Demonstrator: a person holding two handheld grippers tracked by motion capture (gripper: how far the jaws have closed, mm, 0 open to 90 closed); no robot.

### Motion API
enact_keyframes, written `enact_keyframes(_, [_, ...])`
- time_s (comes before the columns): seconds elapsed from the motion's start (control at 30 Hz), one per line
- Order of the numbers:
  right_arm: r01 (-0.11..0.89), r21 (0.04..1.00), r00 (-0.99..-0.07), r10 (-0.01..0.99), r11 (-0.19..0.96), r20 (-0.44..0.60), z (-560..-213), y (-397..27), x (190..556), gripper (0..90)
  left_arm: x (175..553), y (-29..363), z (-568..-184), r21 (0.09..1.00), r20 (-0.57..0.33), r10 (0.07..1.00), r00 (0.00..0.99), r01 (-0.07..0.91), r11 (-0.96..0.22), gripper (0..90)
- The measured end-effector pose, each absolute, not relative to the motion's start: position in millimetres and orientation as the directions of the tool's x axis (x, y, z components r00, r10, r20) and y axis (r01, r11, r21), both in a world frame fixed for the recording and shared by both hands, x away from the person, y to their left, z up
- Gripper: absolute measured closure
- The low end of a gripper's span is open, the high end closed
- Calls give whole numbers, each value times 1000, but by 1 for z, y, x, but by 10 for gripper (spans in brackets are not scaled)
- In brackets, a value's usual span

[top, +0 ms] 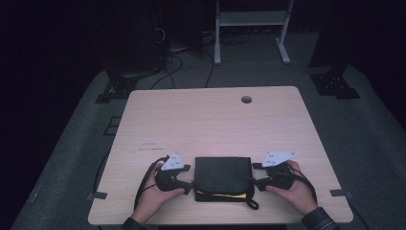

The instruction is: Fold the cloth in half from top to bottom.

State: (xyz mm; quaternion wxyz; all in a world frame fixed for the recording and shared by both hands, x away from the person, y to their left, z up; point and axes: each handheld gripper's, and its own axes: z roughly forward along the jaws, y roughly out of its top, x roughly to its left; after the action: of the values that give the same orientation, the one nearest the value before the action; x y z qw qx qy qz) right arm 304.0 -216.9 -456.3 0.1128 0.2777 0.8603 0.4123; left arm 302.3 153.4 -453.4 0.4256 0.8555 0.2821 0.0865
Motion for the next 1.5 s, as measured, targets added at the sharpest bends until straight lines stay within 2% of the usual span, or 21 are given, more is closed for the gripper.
enact_keyframes(0.2, [424,770,-770,638,478,28,-456,-243,310,260,304,176,-453,772,-76,609,790,433,-466,166])
enact_keyframes(0.43, [480,748,-716,698,458,32,-460,-272,312,236,305,210,-459,732,-63,673,737,492,-471,109])
enact_keyframes(0.83, [554,713,-636,771,429,30,-474,-308,311,223,297,256,-472,685,-43,729,683,551,-476,84])
enact_keyframes(1.0, [575,697,-617,786,429,25,-479,-313,311,212,294,259,-476,676,-7,726,688,538,-504,70])
enact_keyframes(1.07, [569,699,-614,789,433,10,-480,-313,311,206,294,257,-478,670,15,714,700,523,-526,33])
enact_keyframes(1.17, [571,698,-608,794,432,7,-482,-313,311,150,295,258,-480,683,16,712,702,513,-521,0])
enact_keyframes(1.5, [558,734,-576,817,387,8,-487,-317,306,129,295,261,-483,714,14,706,708,487,-503,0])
